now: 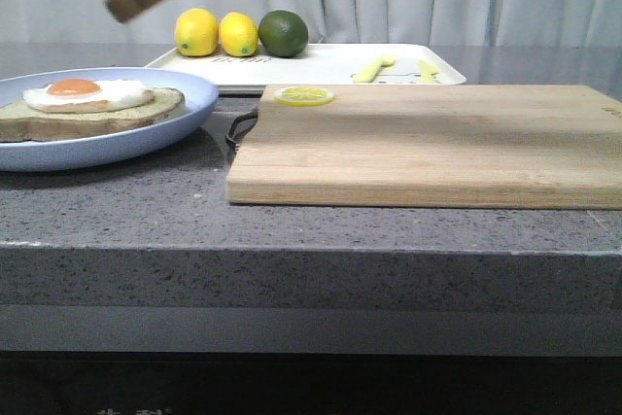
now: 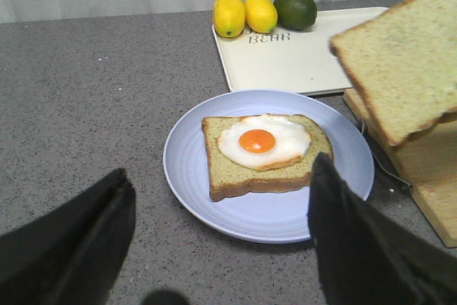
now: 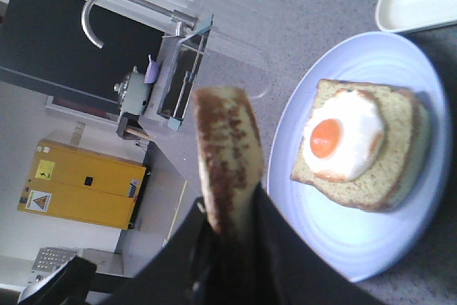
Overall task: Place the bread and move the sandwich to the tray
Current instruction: 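Carry the bread over the egg toast and lay it on top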
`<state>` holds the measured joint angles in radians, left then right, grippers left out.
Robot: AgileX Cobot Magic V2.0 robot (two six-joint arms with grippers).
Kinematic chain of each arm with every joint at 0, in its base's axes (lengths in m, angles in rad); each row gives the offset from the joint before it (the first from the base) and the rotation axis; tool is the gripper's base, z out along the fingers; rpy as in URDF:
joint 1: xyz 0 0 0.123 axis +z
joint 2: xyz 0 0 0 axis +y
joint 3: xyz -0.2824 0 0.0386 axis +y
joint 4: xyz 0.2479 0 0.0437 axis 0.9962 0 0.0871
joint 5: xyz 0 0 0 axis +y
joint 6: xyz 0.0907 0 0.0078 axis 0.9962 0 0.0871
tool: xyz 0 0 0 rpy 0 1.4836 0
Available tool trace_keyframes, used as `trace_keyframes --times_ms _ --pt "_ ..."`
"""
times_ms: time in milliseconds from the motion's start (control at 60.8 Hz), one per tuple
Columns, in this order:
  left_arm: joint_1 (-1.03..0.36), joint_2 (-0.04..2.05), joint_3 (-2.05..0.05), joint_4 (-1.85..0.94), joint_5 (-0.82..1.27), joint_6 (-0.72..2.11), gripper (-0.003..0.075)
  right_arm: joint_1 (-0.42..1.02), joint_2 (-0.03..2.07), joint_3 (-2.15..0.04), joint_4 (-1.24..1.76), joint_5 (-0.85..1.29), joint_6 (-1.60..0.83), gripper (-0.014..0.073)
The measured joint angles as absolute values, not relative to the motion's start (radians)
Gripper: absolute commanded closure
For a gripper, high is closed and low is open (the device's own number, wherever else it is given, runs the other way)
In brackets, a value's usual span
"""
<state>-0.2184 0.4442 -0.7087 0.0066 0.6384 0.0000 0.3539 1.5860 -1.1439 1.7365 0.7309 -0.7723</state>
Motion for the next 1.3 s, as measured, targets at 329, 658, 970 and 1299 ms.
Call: trace_keyframes --times_ms 329,658,970,1299 --pt "-0.218 0.444 -0.709 0.000 0.638 0.000 0.0218 0.540 1.826 -1.399 1.779 0.534 -0.730 0.0475" --pt "-0.218 0.444 -0.709 0.000 0.638 0.000 0.0218 0.612 1.960 -1.504 1.799 0.339 -0.568 0.0475" --pt "-0.218 0.444 -0.709 0.000 0.638 0.000 0.0218 0.622 1.985 -1.510 1.803 0.322 -0.544 0.0473" --pt "-0.218 0.444 -0.709 0.000 0.638 0.000 0.0218 0.625 1.990 -1.510 1.799 0.322 -0.543 0.0347"
